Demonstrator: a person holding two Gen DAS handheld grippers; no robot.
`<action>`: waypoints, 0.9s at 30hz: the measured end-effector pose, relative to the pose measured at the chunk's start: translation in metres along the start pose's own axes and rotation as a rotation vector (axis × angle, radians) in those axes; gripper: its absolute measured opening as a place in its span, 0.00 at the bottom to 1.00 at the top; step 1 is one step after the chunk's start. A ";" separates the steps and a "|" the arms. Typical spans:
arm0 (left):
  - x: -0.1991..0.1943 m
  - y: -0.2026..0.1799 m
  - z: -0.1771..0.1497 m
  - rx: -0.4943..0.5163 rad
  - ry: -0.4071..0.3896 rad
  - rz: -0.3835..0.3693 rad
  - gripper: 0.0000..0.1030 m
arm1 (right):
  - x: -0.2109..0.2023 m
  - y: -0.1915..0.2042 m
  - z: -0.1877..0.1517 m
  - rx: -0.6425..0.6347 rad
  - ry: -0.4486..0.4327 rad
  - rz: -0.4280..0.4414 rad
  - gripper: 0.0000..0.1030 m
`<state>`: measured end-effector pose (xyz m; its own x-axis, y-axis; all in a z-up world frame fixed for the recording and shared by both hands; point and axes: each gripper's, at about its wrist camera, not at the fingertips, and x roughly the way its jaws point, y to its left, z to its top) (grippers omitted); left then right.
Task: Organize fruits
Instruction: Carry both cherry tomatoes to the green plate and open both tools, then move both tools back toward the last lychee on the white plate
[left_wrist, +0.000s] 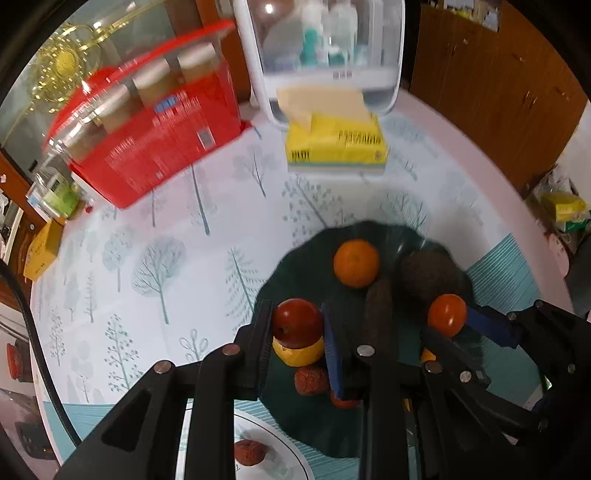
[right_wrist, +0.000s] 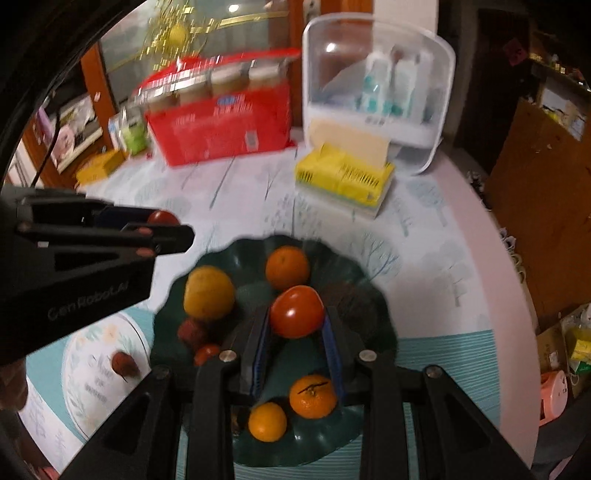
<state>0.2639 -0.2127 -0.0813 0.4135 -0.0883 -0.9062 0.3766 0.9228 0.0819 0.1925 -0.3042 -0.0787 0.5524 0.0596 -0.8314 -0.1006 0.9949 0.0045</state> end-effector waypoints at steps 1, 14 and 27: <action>0.008 -0.002 -0.001 0.004 0.016 0.001 0.23 | 0.006 -0.001 -0.003 -0.003 0.015 0.007 0.28; 0.027 -0.013 -0.014 0.053 0.050 0.056 0.69 | 0.028 -0.001 -0.022 -0.035 0.021 0.047 0.35; -0.017 0.001 -0.034 0.007 -0.006 0.052 0.74 | 0.012 -0.004 -0.020 0.023 -0.002 0.046 0.36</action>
<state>0.2295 -0.1975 -0.0801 0.4379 -0.0422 -0.8980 0.3597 0.9237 0.1320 0.1831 -0.3091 -0.0992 0.5491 0.1052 -0.8291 -0.1069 0.9927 0.0552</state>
